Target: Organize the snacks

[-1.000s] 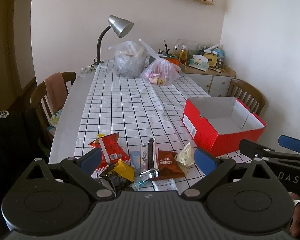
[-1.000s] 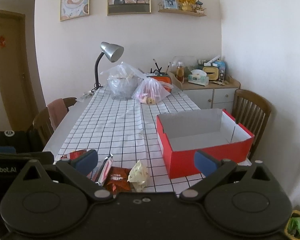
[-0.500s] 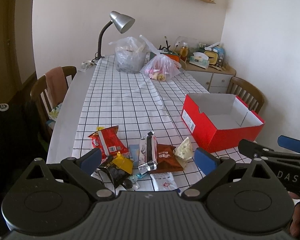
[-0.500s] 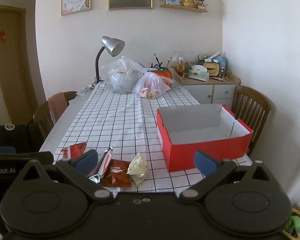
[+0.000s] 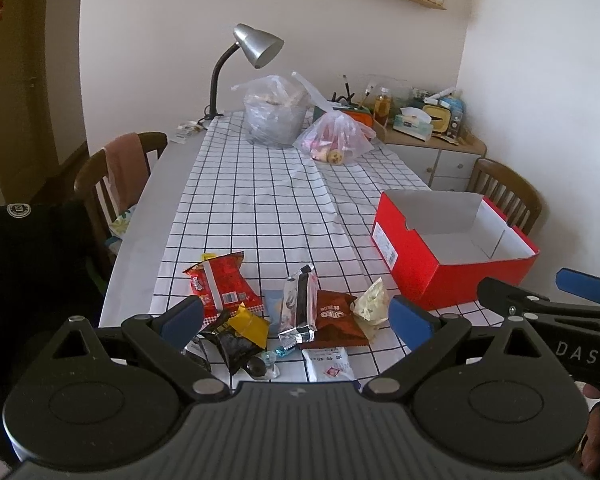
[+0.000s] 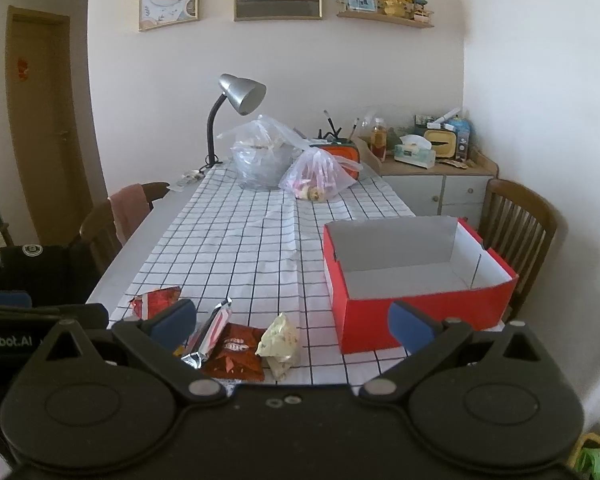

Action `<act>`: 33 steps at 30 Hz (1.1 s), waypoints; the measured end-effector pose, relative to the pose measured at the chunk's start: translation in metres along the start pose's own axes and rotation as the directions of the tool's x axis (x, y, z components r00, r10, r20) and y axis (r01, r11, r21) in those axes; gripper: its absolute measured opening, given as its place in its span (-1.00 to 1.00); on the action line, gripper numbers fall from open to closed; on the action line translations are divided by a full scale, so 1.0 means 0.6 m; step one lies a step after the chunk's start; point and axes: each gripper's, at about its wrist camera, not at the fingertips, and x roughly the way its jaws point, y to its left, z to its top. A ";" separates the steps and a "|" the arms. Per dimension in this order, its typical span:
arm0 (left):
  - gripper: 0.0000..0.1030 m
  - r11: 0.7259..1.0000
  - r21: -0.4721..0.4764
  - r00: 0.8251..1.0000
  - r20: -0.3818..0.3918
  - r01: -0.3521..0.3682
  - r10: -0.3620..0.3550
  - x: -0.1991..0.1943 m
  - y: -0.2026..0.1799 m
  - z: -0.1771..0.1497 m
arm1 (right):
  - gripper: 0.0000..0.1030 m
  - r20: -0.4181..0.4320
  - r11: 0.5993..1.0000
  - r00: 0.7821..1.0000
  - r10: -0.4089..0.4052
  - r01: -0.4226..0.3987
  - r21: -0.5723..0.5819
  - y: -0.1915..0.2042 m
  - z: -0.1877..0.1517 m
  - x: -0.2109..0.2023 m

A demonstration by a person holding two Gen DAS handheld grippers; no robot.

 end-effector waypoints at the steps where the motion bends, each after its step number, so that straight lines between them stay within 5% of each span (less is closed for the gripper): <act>1: 0.93 1.000 -0.001 1.000 0.001 -0.004 0.004 -0.001 -0.002 0.001 | 0.99 0.000 1.000 1.000 0.005 -0.005 -0.001 -0.002 0.001 0.001; 33: 0.93 0.993 -0.055 0.995 -0.007 -0.101 0.100 0.009 -0.039 0.005 | 0.99 -0.009 0.992 0.994 0.113 -0.113 -0.048 -0.041 0.010 0.028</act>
